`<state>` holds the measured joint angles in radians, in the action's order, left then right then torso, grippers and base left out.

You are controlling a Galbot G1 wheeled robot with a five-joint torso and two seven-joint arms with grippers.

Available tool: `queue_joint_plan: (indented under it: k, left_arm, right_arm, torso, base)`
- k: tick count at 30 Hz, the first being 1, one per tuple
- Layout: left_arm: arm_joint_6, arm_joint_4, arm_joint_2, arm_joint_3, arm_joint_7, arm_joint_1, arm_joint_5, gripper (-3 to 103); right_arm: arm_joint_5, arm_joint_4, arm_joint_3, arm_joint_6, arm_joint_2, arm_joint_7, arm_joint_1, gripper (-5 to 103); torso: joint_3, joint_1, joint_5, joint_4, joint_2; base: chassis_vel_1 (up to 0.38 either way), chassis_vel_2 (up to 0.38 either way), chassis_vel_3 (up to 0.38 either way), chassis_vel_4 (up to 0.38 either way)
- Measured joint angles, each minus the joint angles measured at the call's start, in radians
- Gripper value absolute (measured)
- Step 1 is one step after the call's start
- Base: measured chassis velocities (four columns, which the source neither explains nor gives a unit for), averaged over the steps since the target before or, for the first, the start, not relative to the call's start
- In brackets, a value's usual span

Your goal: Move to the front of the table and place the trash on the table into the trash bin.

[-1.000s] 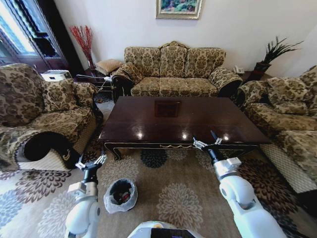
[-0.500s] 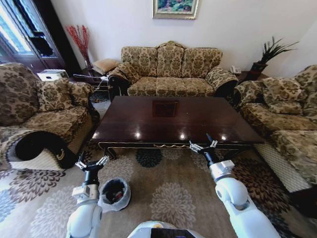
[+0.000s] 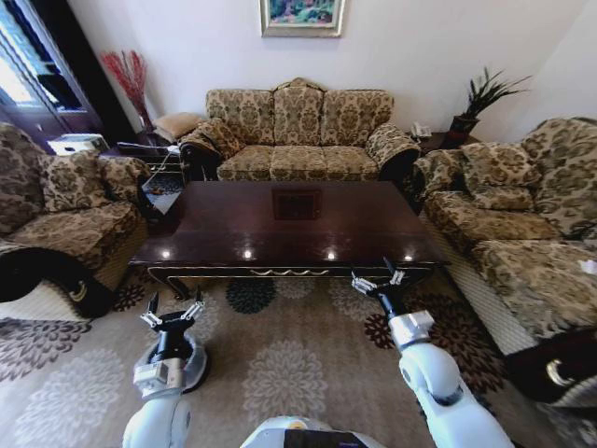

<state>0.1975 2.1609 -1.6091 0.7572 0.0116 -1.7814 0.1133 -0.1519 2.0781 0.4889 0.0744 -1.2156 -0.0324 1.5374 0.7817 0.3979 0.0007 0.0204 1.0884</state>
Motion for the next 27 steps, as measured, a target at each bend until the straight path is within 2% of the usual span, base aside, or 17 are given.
queue_joint_plan:
  k: [3,5,7,10,12,13,14,17,23,27]
  left_arm:
    - [0.014,-0.008,0.0,-0.038,-0.015,-0.039,0.037,100]
    - [0.013,-0.008,0.001,-0.057,-0.014,-0.043,0.042,100]
    - [0.01,-0.007,0.001,-0.06,-0.015,-0.043,0.042,100]
    - [0.005,0.004,0.002,-0.067,-0.022,-0.039,0.038,100]
    - [-0.016,0.022,0.002,-0.068,-0.029,-0.036,0.032,100]
    - [-0.041,0.042,0.001,-0.067,-0.034,-0.036,0.032,100]
    - [-0.041,0.042,0.001,-0.067,-0.034,-0.036,0.032,100]
    - [-0.102,0.106,0.019,-0.057,-0.039,-0.035,0.057,100]
    - [-0.146,0.137,0.044,-0.045,-0.037,-0.033,0.099,100]
    - [-0.173,0.143,0.056,-0.042,-0.034,-0.031,0.101,100]
  right_arm:
    - [0.025,0.038,0.006,0.037,-0.039,0.002,0.134,100]
    - [0.026,0.067,0.014,0.047,-0.063,-0.002,0.184,100]
    - [0.026,0.079,0.021,0.05,-0.074,-0.005,0.193,100]
    - [0.016,0.103,0.044,0.047,-0.095,-0.015,0.195,100]
    - [0.003,0.126,0.067,0.029,-0.104,-0.014,0.195,100]
    - [-0.015,0.153,0.086,-0.01,-0.11,-0.007,0.198,100]
    - [-0.015,0.153,0.086,-0.01,-0.11,-0.007,0.198,100]
    - [-0.092,0.252,0.124,-0.117,-0.116,-0.005,0.205,100]
    - [-0.101,0.299,0.168,-0.146,-0.114,-0.005,0.226,100]
    - [-0.096,0.301,0.174,-0.149,-0.112,-0.006,0.23,100]
  torso:
    - [0.0,0.0,0.0,0.0,0.0]
    - [0.0,0.0,-0.0027,-0.0002,0.0]
    - [0.0,0.0,-0.0029,-0.0001,0.0]
    - [0.0,0.0,-0.0006,0.0005,0.0]
    - [0.0,0.0,-0.0009,0.0003,0.0]
    - [0.0,0.0,-0.0008,0.0004,0.0]
    - [0.0,0.0,-0.0008,0.0004,0.0]
    - [0.0,0.0,-0.0001,0.0001,0.0]
    - [0.0,0.0,-0.0013,0.0002,0.0]
    - [0.0,0.0,-0.0008,0.0002,0.0]
  base:
    - [-0.038,-0.036,0.025,0.016]
    - [0.027,0.007,-0.009,-0.015]
    - [0.054,0.043,-0.032,-0.029]
    - [0.069,0.083,-0.033,-0.033]
    - [0.035,0.017,-0.004,-0.019]
    - [0.0,0.0,0.0,0.0]
    - [0.0,0.0,0.0,0.0]
    - [-0.018,-0.008,-0.001,0.004]
    - [0.0,0.0,0.0,0.0]
    - [0.0,0.0,0.0,0.0]
